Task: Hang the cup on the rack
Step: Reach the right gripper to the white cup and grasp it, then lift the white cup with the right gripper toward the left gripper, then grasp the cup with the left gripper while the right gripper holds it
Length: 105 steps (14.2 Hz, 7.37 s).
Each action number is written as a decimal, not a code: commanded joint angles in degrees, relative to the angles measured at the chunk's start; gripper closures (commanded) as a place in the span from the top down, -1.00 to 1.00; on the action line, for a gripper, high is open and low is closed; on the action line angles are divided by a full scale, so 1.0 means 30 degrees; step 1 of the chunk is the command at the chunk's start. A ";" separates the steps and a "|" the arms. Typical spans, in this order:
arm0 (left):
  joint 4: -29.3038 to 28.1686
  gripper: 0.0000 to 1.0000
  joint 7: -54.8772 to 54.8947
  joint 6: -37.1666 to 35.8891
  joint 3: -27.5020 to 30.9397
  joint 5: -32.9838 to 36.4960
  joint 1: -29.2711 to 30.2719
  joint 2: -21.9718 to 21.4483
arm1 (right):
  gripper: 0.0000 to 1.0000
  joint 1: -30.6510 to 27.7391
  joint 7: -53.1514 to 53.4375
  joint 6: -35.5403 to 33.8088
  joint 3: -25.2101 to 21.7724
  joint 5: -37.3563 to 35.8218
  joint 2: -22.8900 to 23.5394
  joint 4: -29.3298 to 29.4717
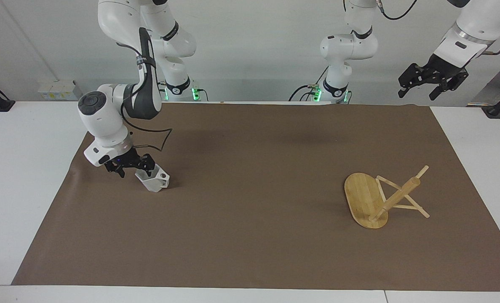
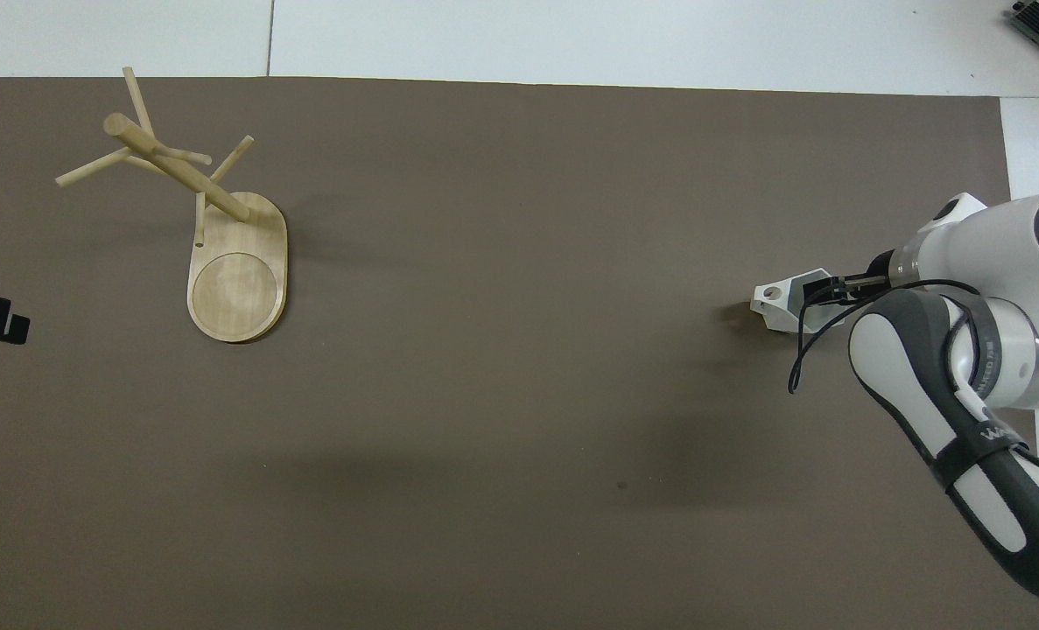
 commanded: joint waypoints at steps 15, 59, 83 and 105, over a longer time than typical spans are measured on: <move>-0.1009 1.00 -0.0195 0.0673 -0.0071 0.0317 -0.0364 -0.0724 | -1.00 0.0120 -0.0372 0.0049 0.0025 0.0467 -0.0291 -0.0134; -0.2097 1.00 -3.1891 0.7732 -0.1009 -0.8557 -0.3235 -0.0288 | -1.00 0.6009 0.9351 0.1778 0.5415 1.9832 0.0119 0.8949; 0.3033 1.00 -3.4704 0.2226 -0.1389 -1.1607 -0.2561 0.4521 | -1.00 0.5687 0.7040 -0.1621 0.5357 1.9246 0.0061 0.8919; 0.2476 -1.00 -3.5176 0.2900 -0.1126 -1.1812 -0.2239 0.3729 | 1.00 0.5745 0.7156 -0.1446 0.5328 1.9246 -0.0057 0.8744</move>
